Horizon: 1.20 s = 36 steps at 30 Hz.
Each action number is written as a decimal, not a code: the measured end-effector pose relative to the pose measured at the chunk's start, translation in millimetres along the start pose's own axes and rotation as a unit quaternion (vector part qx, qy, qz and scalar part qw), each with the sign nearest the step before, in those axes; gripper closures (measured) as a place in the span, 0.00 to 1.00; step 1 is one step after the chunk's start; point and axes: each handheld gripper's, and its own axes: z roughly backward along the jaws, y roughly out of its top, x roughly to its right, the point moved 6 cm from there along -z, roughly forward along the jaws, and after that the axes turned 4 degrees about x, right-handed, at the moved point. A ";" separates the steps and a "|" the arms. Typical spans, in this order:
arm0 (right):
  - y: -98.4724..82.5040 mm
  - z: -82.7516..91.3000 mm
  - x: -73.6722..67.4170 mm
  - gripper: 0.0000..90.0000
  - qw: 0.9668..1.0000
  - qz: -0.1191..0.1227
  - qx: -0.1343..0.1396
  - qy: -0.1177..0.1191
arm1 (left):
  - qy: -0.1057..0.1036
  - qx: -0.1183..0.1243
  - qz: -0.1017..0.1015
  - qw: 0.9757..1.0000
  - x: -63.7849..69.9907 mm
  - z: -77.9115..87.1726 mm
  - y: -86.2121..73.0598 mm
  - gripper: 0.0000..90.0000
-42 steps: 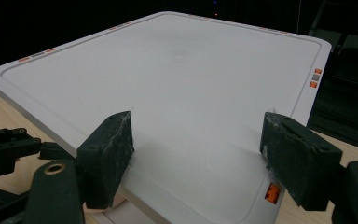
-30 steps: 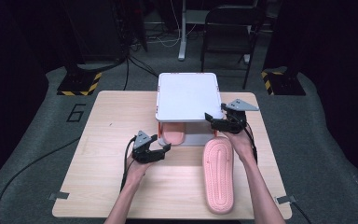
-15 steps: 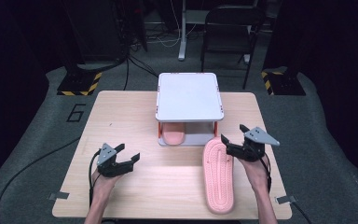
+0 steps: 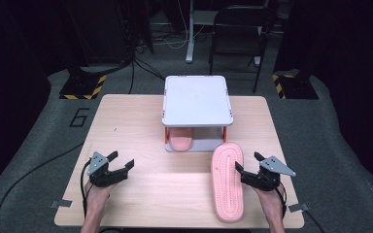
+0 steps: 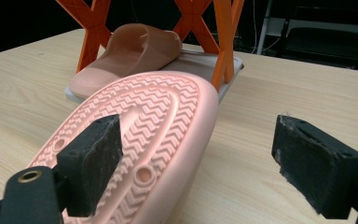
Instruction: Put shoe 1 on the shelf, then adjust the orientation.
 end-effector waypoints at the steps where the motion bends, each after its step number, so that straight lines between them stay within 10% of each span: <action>1: -0.9 -0.1 -0.4 0.17 1.000 0.000 0.001 0.000 | -0.002 -0.002 0.003 1.000 0.4 -0.3 -0.3 0.22; 27: -25.0 13.2 -6.2 0.18 0.999 0.017 -0.029 -0.006 | -0.006 -0.003 -0.003 1.000 10.2 -6.5 0.3 0.22; 36: -20.3 6.7 23.0 0.18 0.998 0.029 -0.033 -0.053 | -0.004 -0.003 -0.001 1.000 9.3 -7.5 1.0 0.23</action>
